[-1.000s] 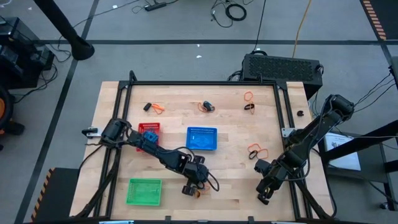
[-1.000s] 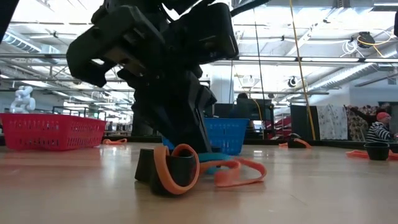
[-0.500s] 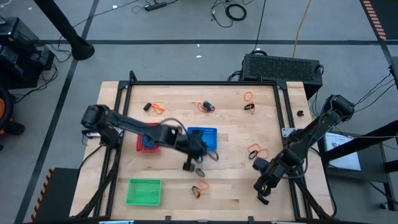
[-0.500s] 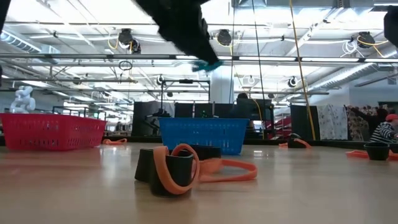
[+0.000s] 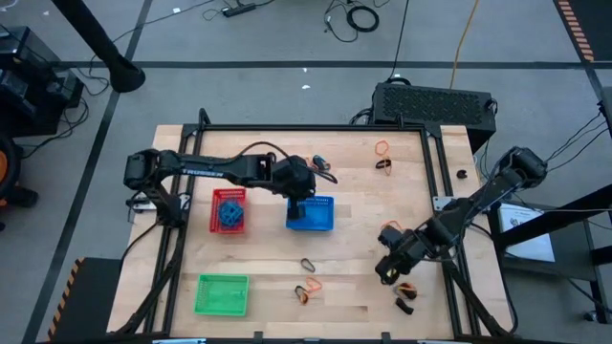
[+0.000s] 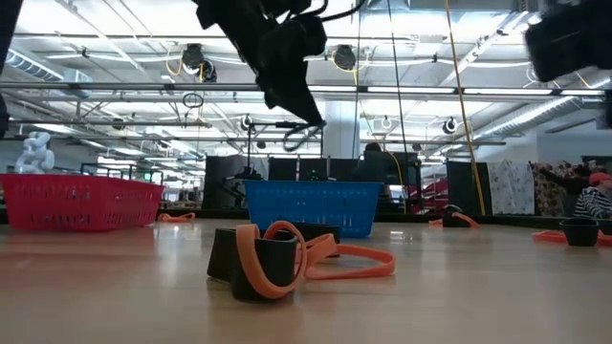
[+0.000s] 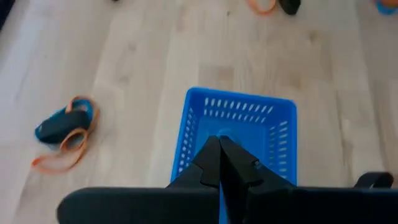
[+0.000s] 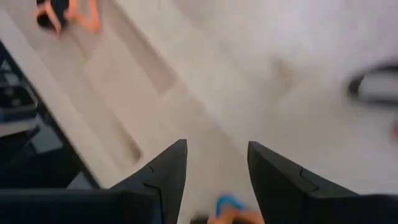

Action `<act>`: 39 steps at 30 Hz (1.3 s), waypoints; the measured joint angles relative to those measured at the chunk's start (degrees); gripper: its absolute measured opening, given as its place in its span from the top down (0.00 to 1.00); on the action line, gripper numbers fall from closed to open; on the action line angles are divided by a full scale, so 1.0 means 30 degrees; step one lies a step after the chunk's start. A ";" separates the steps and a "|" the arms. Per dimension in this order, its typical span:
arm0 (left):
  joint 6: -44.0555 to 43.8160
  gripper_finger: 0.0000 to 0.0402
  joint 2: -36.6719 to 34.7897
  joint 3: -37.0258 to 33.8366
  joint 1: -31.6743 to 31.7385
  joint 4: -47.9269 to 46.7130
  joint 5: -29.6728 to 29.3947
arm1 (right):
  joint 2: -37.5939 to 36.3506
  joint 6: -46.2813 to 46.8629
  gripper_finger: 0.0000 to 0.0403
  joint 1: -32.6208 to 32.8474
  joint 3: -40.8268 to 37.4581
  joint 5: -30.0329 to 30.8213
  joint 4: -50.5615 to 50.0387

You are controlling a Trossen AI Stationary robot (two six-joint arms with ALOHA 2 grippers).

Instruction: Sort rubber bands into baskets

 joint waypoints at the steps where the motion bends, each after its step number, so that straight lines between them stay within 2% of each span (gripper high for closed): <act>1: -0.0025 1.00 0.0133 0.0018 -0.0017 0.0195 0.0119 | 0.0000 -0.0587 0.60 -0.0318 0.0000 0.0222 0.0016; 11: -0.2052 1.00 0.1835 0.0007 -0.0388 -0.0495 0.0263 | -0.0008 -0.8178 0.60 -0.4192 0.0000 0.0395 0.0374; 15: -0.3476 1.00 0.2059 0.0007 -0.0388 -0.0641 0.0416 | -0.0007 -1.1053 0.60 -0.5727 0.0000 0.0367 0.1696; 21: -0.3523 1.00 0.2059 0.0007 -0.0402 -0.0737 0.0545 | -0.0007 -1.4070 0.60 -0.7849 0.0000 0.0390 0.4857; 24: -0.3341 1.00 0.2059 0.0007 -0.0402 -0.0749 0.0312 | -0.0007 -1.4825 0.60 -0.8908 0.0000 0.0396 0.6472; 30: -0.1595 0.94 0.2059 0.0007 -0.0402 -0.0323 -0.1870 | -0.0007 -1.6141 0.60 -1.0678 0.0000 0.0432 0.7586; 39: -0.0321 0.86 0.2061 0.0007 -0.0373 0.0619 -0.1968 | -0.0007 -1.4437 0.60 -1.2101 0.0000 0.0316 0.7547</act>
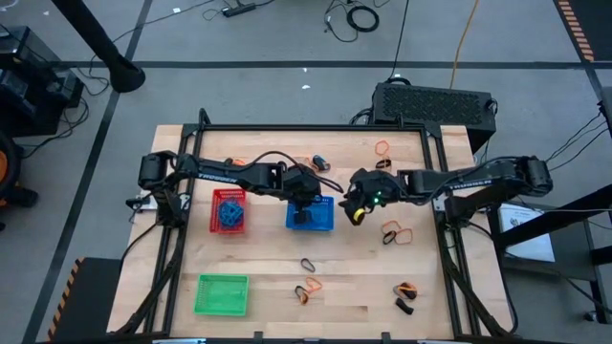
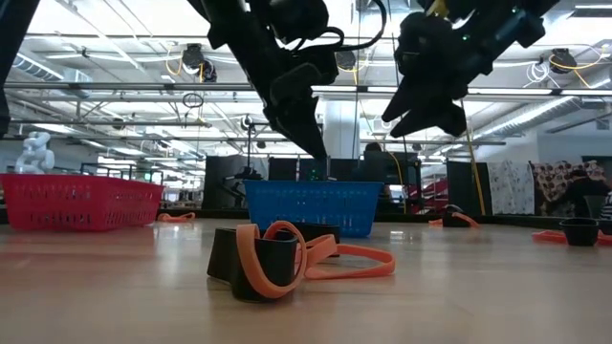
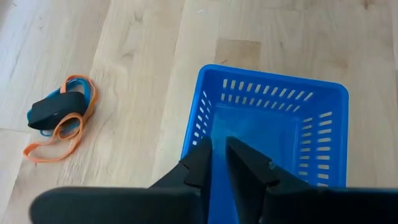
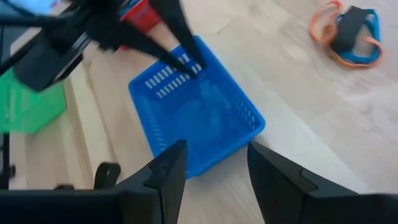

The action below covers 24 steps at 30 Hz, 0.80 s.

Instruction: Sort rubber bands into baskets

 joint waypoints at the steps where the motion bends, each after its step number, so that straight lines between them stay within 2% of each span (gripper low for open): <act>1: -0.0003 0.85 0.0000 0.0000 0.0000 0.0000 0.0002 | 0.0000 0.0354 0.60 -0.0139 0.0000 0.0000 0.0004; 5: -0.0036 0.79 -0.0002 0.0000 0.0007 0.0008 0.0009 | 0.0000 0.1577 0.60 -0.0801 0.0000 -0.0110 -0.0430; 7: -0.0060 0.76 -0.0002 0.0000 0.0007 0.0025 0.0007 | 0.0000 0.1628 0.60 -0.1106 0.0000 -0.0825 -0.1258; 12: -0.0838 0.72 -0.0005 0.0000 0.0007 0.0008 -0.0036 | 0.0000 0.1702 0.60 -0.1225 0.0000 -0.6928 -0.5132; 14: -0.0748 0.72 -0.0025 0.0000 0.0007 0.0011 -0.0058 | 0.0000 0.1766 0.60 -0.0830 0.0000 -0.8266 -0.7170; 16: -0.1082 0.72 -0.0038 0.0000 0.0181 0.0040 0.0215 | 0.0000 0.2075 0.60 -0.0176 0.0000 -0.9002 -0.9159; 20: -0.1467 0.72 -0.0038 0.0000 0.1324 0.0661 0.2204 | 0.0000 0.2387 0.60 0.2093 0.0000 -0.9794 -1.2263; 24: -0.0425 0.72 -0.0031 0.0588 0.2482 0.0994 0.2557 | 0.0000 0.4137 0.60 0.4858 0.0000 -0.9777 -1.2814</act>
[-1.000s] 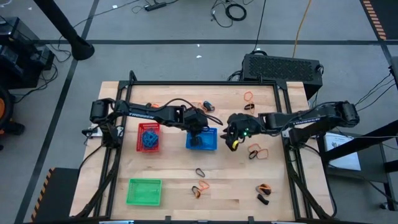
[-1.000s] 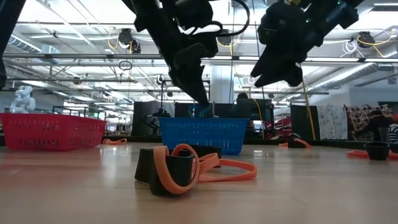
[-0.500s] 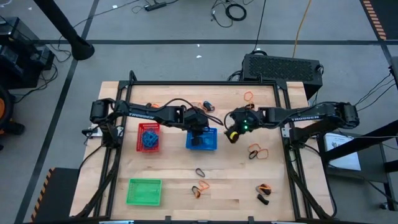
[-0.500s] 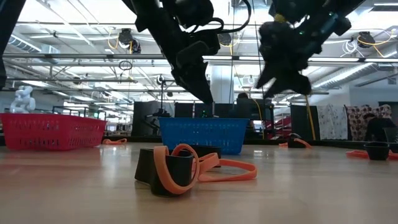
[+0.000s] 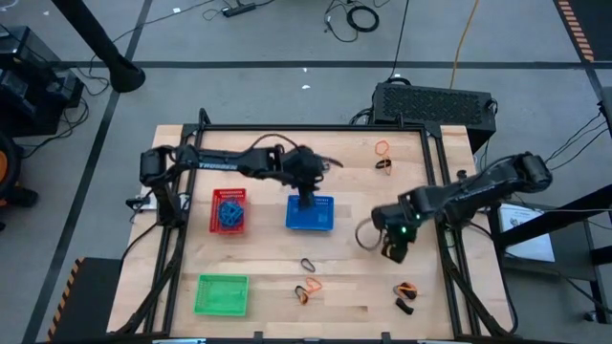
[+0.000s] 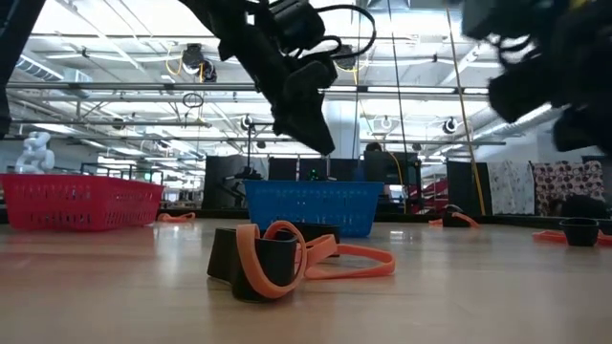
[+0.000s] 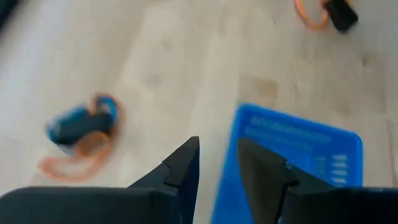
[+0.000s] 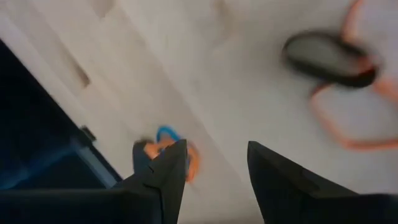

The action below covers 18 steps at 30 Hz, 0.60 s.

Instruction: Sort rubber bands into baskets

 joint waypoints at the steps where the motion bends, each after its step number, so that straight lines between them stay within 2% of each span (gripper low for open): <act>1: 0.0388 0.72 0.0041 0.0183 0.0282 0.0170 0.0056 | 0.0000 0.0611 0.60 0.0656 0.0000 0.0014 0.0252; 6: 0.1304 0.72 0.1045 0.1230 0.2266 0.0577 0.0124 | 0.0000 0.3569 0.60 0.3274 0.0000 0.1258 0.2607; 11: 0.1259 0.72 0.3602 0.3498 0.4325 0.0030 0.1669 | 0.0000 0.5912 0.60 0.4397 0.0000 0.2623 0.4225; 15: 0.1338 0.72 0.5707 0.5592 0.4630 -0.0381 0.3030 | -0.0005 0.7164 0.60 0.4859 0.0000 0.2834 0.4441; 18: 0.1440 0.72 0.7130 0.7217 0.4207 -0.1616 0.2690 | -0.0007 0.7734 0.60 0.5147 0.0007 0.2842 0.4454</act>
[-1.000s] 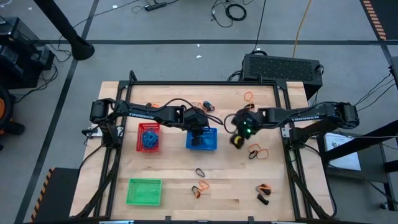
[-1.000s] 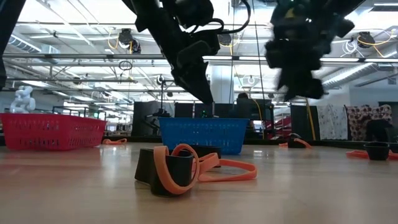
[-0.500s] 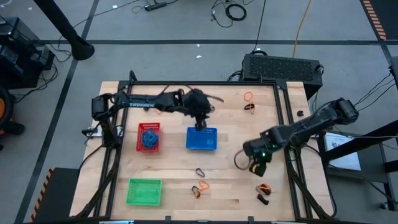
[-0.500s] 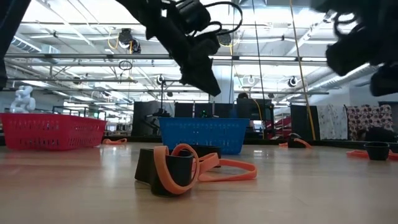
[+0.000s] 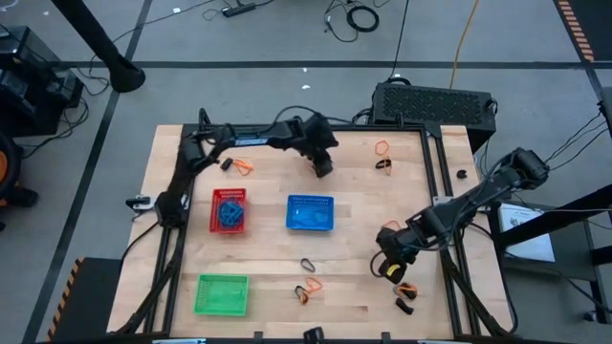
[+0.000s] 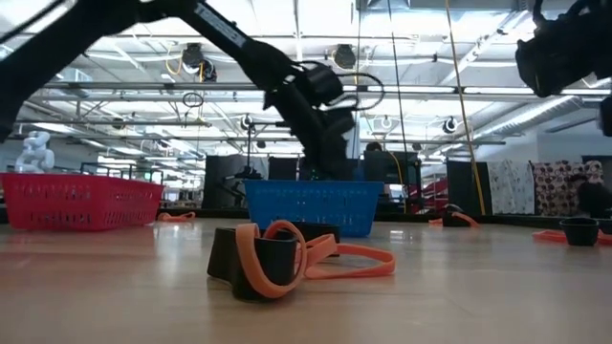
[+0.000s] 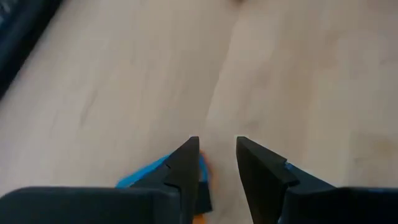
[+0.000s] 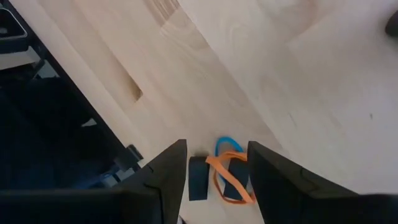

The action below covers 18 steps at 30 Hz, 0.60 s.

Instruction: Sort rubber bands into baskets

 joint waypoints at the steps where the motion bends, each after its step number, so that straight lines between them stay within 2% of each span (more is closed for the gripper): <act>1: -0.0031 0.72 0.0395 0.0490 -0.0183 -0.0682 -0.1023 | 0.0000 0.0153 0.60 0.0104 0.0000 0.0000 -0.0021; 4: -0.0422 0.72 0.1173 0.1989 -0.0475 -0.2444 -0.2090 | 0.0007 0.0422 0.60 0.0308 -0.0004 0.0000 0.0033; 7: -0.1010 0.72 0.1822 0.3408 -0.0539 -0.4802 -0.2177 | 0.0006 0.0425 0.60 0.0383 0.0000 0.0000 0.0036; 12: -0.0264 0.72 0.2502 0.3604 -0.0396 -0.5691 -0.2088 | 0.0000 0.0032 0.60 0.0304 -0.0002 0.0019 -0.0016; 18: -0.0203 0.72 0.1353 0.3648 0.0222 -0.6341 -0.1569 | 0.0007 -0.2810 0.60 -0.0883 0.0000 0.0495 -0.0491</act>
